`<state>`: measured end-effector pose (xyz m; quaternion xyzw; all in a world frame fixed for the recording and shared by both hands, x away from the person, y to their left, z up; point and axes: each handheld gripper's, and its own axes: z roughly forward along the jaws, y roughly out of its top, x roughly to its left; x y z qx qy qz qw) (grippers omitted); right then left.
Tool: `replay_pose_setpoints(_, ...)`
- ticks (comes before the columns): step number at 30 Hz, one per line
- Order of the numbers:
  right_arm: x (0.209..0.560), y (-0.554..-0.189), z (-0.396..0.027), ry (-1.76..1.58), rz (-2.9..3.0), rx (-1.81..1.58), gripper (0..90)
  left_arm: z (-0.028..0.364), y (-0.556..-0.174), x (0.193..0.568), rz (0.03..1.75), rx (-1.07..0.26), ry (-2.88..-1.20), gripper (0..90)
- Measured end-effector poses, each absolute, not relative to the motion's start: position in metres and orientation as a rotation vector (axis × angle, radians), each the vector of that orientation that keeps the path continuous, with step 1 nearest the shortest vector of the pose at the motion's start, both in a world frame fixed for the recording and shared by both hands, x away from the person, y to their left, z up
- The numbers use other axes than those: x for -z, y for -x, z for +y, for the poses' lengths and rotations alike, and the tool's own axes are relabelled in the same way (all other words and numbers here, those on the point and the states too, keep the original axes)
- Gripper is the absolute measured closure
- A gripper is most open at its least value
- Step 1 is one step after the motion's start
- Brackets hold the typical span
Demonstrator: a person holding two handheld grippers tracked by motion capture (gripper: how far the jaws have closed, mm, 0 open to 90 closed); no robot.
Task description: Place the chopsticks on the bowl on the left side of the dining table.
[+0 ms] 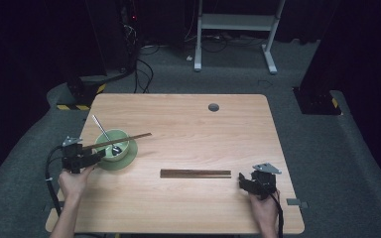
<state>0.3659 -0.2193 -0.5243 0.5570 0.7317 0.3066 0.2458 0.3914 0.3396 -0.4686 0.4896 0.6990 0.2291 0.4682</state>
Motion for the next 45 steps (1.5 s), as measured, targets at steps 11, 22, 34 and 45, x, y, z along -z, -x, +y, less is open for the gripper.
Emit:
replay_pose_setpoints(11,0.524,-0.366,-0.219,-1.520,1.996,-0.837,23.1,0.345,-0.399,0.474,1.742,-0.576,-1.174,37.8)
replay_pose_setpoints(22,0.524,-0.366,-0.219,-1.520,1.996,-0.836,23.1,0.343,-0.407,0.472,1.735,-0.600,-1.178,37.6)
replay_pose_setpoints(34,0.524,-0.366,-0.219,-1.520,1.996,-0.837,23.1,0.339,-0.419,0.467,1.744,-0.596,-1.203,37.3)
replay_pose_setpoints(45,0.524,-0.366,-0.219,-1.520,1.996,-0.837,23.1,0.341,-0.426,0.469,1.751,-0.590,-1.199,37.2)
